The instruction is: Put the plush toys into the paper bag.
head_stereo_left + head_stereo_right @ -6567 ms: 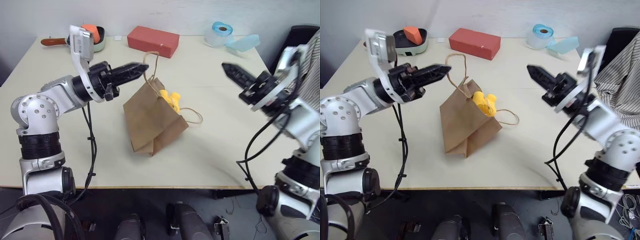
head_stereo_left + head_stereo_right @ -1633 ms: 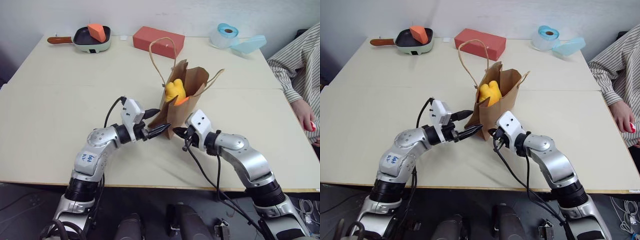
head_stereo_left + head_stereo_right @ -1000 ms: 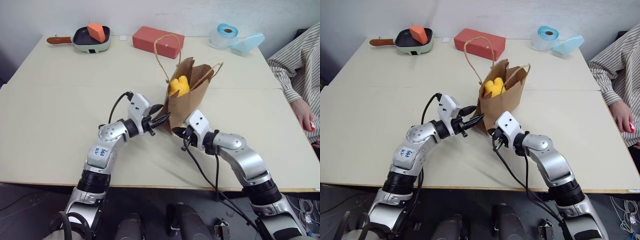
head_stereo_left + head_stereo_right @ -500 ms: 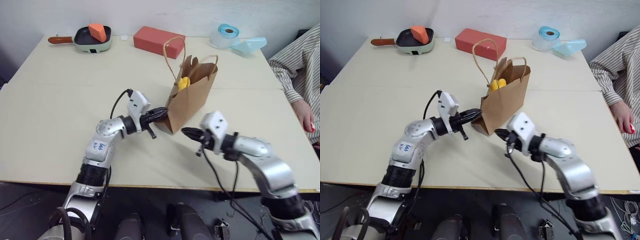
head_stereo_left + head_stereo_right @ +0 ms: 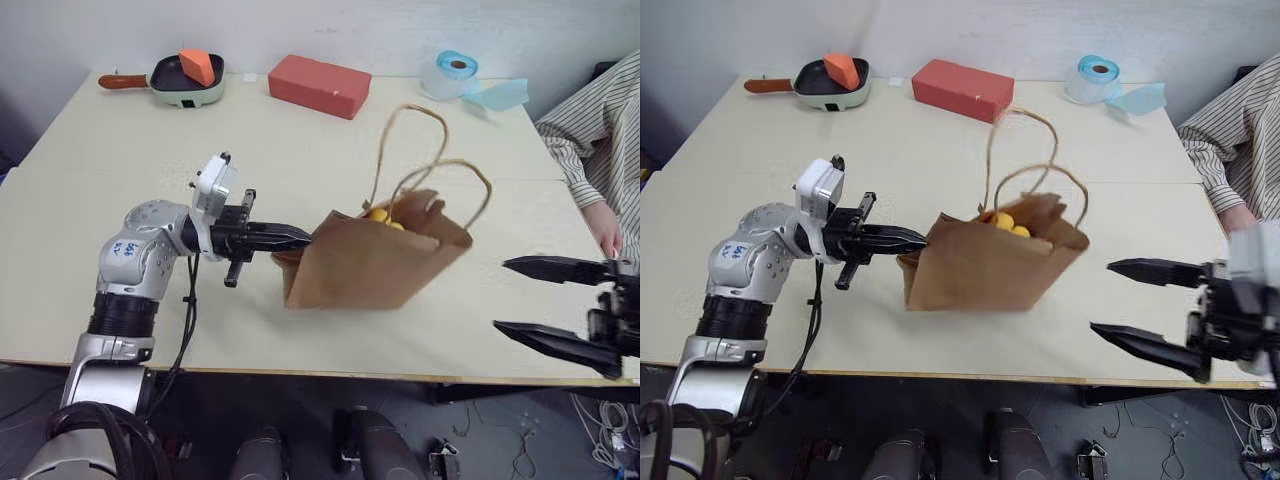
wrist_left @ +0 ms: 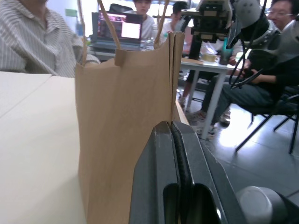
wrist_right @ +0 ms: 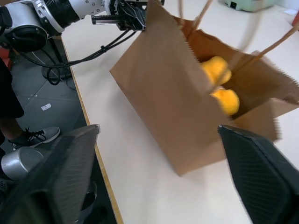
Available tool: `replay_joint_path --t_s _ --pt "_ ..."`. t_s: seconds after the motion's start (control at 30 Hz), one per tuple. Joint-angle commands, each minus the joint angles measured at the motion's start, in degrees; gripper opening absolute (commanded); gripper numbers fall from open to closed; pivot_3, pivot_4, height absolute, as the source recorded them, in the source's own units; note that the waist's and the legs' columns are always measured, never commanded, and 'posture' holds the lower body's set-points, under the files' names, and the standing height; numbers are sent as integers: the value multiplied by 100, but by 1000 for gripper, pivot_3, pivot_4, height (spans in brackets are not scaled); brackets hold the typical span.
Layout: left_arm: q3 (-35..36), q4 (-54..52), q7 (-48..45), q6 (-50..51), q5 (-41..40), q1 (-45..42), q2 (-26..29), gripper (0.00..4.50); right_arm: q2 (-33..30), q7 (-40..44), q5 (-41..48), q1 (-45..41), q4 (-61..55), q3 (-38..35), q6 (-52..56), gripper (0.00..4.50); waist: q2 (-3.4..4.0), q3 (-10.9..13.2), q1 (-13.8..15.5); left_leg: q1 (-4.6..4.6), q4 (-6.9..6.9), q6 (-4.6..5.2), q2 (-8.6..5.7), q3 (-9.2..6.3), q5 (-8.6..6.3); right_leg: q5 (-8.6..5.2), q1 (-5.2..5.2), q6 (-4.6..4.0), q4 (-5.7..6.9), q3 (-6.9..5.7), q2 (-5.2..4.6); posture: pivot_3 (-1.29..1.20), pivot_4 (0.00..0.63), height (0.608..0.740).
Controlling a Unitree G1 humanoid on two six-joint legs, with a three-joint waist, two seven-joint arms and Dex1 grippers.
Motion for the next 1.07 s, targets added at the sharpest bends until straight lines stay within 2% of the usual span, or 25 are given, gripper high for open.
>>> replay_joint_path --t_s 0.03,0.2,0.33,0.37,0.43,0.5,0.6,0.67,0.77,0.87,0.93,1.07 --pt "-220 949 -448 -799 552 -271 43 0 -120 -145 358 55 -183 -347 35 4452 0 0 -6 2 0 -1 -1 1 0 0 0 0 1 1 1 0 150 740" --pt "-354 2954 -454 -2234 1332 -1069 -88 0 -174 -418 236 -104 -130 99 -200 4452 -8 4 9 -3 5 0 -7 -1 0 0 -5 1 4 1 0 0 150 740" --pt "-306 3531 -341 -2540 1577 -1370 -72 0 -208 -557 110 -400 37 590 -417 4452 -9 4 8 -14 1 2 -8 1 -1 0 -17 1 -2 1 -2 0 150 740" --pt "-301 3551 -360 -2518 1605 -1385 -44 192 -216 -562 77 -454 68 682 -457 4488 -9 5 8 -15 -1 2 -8 2 -1 0 -19 1 -1 1 -3 0 150 740" --pt "-346 3135 -493 -2076 1611 -1197 235 563 -273 -470 -38 -598 264 909 -551 4500 -9 5 4 -16 -1 2 -7 2 -1 0 -21 1 0 0 -3 0 150 740" --pt "-354 2733 -552 -1705 1585 -1014 475 1127 -325 -405 -104 -722 415 1081 -607 4500 -10 6 -32 -15 0 2 -6 6 -1 0 -24 1 5 4 -3 0 150 740" --pt "2 1736 -382 -736 1271 -555 1261 2084 -544 -74 -264 -1003 844 1395 -744 4500 -9 6 -42 -12 2 1 -1 7 -1 0 -26 1 14 8 -3 0 150 740" --pt "172 1253 -321 -305 1088 -318 1597 2666 -632 61 -345 -1138 1001 1535 -803 4500 -9 6 -44 -12 3 1 0 6 -1 0 -29 0 18 11 -2 0 150 740" --pt "913 -297 -542 1106 241 511 2778 3598 -942 523 -596 -1624 1663 1948 -1029 4500 -13 9 -58 -14 5 2 1 6 -1 0 -31 0 16 12 -4 0 150 740" --pt "1646 -1231 -581 1993 -528 1140 3528 4473 -1184 911 -798 -2150 2247 2330 -1197 4500 -14 13 -21 -14 4 6 1 3 -4 -1 -30 -2 9 14 -6 0 150 740" --pt "2033 -1566 -565 2307 -896 1421 3817 4473 -1305 1133 -838 -2481 2594 2516 -1202 4500 -8 13 9 -15 5 12 0 3 -7 -2 -27 -3 6 15 -9 0 150 740" --pt "2448 -1746 -46 2380 -1164 1410 3886 4473 -1463 1675 -909 -3282 3571 2903 -1152 4500 0 16 44 -17 7 15 -4 1 -9 -3 -26 -3 4 16 -10 0 150 740"
